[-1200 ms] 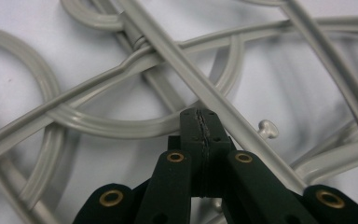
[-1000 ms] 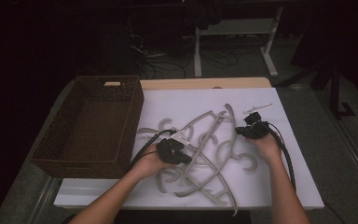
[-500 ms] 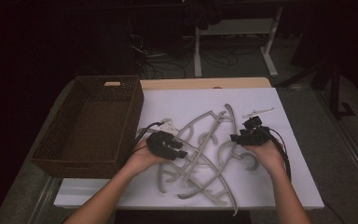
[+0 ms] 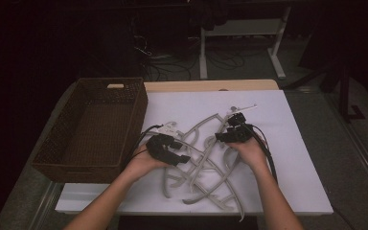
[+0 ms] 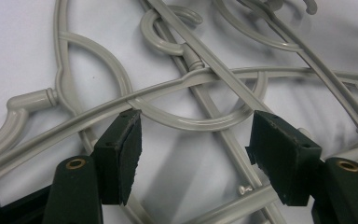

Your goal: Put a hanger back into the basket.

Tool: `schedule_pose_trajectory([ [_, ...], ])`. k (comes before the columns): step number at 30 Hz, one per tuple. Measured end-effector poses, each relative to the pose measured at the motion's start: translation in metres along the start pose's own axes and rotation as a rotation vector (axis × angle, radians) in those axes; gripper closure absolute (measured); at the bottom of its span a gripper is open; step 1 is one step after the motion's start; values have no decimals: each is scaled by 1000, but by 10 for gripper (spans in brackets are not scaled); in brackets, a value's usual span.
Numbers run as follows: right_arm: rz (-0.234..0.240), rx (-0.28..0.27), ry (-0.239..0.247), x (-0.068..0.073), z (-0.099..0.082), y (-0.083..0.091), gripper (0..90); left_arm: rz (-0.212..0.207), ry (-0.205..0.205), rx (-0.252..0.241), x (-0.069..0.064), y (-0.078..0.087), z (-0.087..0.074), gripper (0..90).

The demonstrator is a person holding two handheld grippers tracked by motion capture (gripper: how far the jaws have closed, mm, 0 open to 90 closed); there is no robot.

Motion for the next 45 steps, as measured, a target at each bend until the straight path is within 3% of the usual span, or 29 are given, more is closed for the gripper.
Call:
schedule_pose_trajectory([
  [3, -6, 7, -60, -3, 7, -14, 409, -1, 3, -3, 0, 0, 0, 331],
  [5, -25, 28, -76, -6, 9, -24, 409, 0, 4, -5, 0, 1, 0, 329],
  [14, -105, 100, -108, -11, 10, -38, 460, 3, 4, -12, 1, 2, 1, 328],
  [16, -131, 106, -82, -10, 9, -39, 475, 5, 4, -15, 1, 2, 2, 327],
  [22, -156, 112, -61, -14, 11, -37, 541, 5, 4, -13, 1, 2, 1, 327],
  [24, -154, 111, -59, -15, 11, -37, 612, 6, 4, -15, 1, 2, 2, 327],
  [41, -153, 91, -39, -20, 8, -27, 693, 2, -1, -6, 0, -1, 0, 327],
  [45, -155, 102, -18, -22, 5, -23, 761, 2, -2, -4, -1, -2, 0, 327],
])
Point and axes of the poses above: each handheld gripper's, and its own axes: y roughly backward along the jaws, z roughly out of its top, x roughly to its left, the point moved 10 cm from there along -y, roughly forward along the jaws
